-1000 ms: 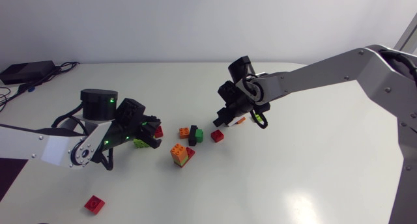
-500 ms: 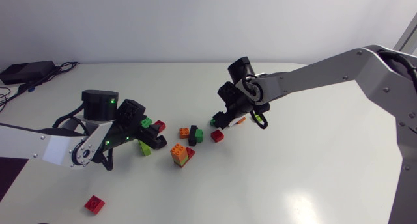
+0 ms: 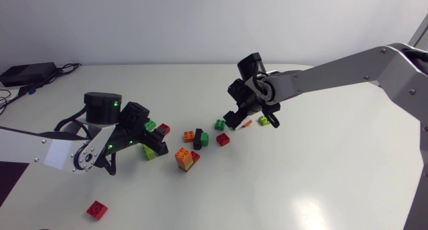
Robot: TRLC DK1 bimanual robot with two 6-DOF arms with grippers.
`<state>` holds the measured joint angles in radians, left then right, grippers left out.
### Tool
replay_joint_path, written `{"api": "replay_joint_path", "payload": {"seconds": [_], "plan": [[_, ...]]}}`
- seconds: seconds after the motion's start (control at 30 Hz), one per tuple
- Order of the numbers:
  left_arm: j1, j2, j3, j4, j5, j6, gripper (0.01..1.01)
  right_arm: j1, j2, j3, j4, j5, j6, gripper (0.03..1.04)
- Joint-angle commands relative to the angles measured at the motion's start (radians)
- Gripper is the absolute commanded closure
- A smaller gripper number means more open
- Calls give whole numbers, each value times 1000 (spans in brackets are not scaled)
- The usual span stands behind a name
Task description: Disassemble duplo
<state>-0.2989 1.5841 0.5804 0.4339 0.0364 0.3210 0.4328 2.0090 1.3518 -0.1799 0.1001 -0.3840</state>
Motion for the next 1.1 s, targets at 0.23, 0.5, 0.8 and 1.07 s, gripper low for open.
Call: {"api": "replay_joint_path", "payload": {"seconds": [0.23,0.5,0.8,1.07], "plan": [[-9,8,2,-1,-9,20,257,23,11,-25,-33,53,-53,70],[-9,8,2,-6,-10,21,241,46,43,-19,-41,53,-55,70],[-11,8,2,-7,-9,21,241,50,85,1,-43,148,-44,70],[-16,7,2,-12,-9,23,226,61,102,9,-47,170,-30,72]]}}
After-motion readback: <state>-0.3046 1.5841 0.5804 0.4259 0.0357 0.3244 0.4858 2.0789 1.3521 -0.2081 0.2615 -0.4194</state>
